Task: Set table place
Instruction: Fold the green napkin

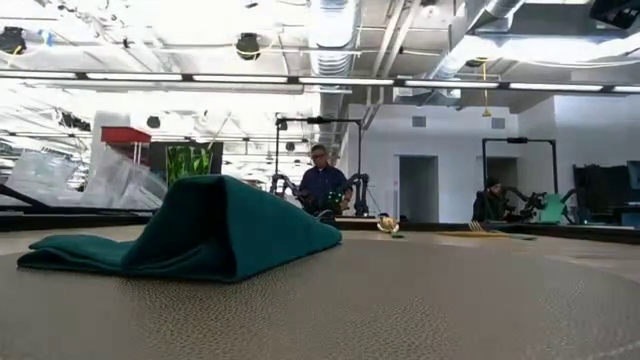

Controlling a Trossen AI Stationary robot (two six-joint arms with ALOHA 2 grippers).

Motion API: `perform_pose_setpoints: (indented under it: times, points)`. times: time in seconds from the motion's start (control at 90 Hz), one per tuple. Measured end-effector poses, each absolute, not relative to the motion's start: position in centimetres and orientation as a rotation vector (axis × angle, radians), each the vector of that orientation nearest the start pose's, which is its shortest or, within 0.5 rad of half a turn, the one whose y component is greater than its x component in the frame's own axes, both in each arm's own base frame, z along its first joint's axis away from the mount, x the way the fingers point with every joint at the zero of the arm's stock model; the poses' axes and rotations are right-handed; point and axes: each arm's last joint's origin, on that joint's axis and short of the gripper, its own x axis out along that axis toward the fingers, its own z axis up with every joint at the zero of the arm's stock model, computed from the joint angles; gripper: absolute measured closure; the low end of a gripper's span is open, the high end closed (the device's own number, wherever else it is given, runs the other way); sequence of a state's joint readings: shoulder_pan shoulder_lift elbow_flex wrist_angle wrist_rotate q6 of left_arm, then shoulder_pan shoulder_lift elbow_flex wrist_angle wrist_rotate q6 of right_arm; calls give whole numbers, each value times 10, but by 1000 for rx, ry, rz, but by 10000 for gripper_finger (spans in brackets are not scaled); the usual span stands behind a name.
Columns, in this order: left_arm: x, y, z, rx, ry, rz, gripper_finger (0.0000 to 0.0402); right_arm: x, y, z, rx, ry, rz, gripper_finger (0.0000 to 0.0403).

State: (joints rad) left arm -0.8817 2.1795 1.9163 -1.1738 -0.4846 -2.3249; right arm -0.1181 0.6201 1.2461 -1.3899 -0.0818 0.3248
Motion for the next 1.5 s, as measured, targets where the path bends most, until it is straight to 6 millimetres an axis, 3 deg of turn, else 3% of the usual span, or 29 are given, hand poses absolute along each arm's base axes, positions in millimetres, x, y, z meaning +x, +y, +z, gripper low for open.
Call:
perform_pose_setpoints:
  times: [0.067,0.167,0.3,0.5,0.722,0.867,1.078,1.289,1.5]
  points:
    - [296,-328,203,-1126,750,954,275,38,-2,382,385,749,-159,278]
    - [300,-328,201,-1124,744,981,275,39,-2,383,377,742,-156,278]
    - [312,-305,194,-1038,724,1099,276,39,-2,383,374,743,-157,278]
    - [326,-269,222,-1014,514,1145,283,39,-2,383,354,744,-151,278]
    - [323,-281,217,-1065,450,1103,315,39,-2,383,317,741,-137,278]
    - [342,-272,208,-1092,403,1069,348,39,-2,383,313,738,-135,278]
    - [347,-291,215,-1034,512,874,382,41,-3,385,264,711,-116,278]
    - [342,-305,213,-749,861,630,397,45,-3,389,262,660,-111,278]
    - [336,-300,208,-684,901,678,385,54,-4,391,339,614,-127,278]
